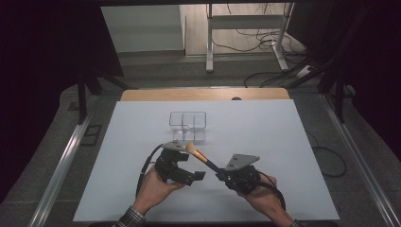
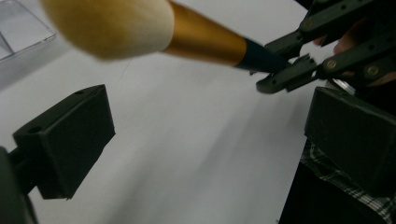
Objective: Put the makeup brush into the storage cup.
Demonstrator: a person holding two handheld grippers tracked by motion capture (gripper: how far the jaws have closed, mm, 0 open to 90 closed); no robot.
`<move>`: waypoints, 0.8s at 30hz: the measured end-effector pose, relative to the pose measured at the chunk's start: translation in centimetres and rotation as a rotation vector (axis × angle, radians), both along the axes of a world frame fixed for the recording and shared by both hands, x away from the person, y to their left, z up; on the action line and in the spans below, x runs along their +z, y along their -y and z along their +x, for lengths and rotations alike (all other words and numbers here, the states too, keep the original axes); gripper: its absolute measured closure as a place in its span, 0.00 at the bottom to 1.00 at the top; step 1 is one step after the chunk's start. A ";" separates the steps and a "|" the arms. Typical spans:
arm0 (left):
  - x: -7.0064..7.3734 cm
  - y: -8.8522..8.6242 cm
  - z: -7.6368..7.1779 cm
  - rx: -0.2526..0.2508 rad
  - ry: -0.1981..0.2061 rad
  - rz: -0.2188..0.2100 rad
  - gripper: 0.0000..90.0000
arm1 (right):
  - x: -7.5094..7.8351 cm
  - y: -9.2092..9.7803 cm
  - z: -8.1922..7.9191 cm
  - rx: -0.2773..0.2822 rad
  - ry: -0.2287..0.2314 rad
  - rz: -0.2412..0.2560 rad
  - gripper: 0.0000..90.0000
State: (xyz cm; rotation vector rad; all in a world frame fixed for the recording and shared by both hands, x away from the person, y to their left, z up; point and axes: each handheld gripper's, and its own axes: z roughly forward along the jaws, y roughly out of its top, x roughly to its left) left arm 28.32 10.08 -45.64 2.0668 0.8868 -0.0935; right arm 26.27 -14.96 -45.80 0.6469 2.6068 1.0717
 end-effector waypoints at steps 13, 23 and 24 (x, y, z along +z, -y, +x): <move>-0.1 0.5 0.6 -0.007 -0.026 -0.037 0.04 | -0.2 -0.9 -0.4 0.010 0.006 0.034 0.87; 0.1 0.5 0.6 -0.012 -0.031 -0.065 0.16 | -0.7 -1.3 -0.4 0.031 -0.014 0.025 0.86; 0.1 0.4 0.6 -0.013 -0.033 -0.067 0.20 | -0.8 -1.4 -0.4 0.032 -0.019 0.019 0.86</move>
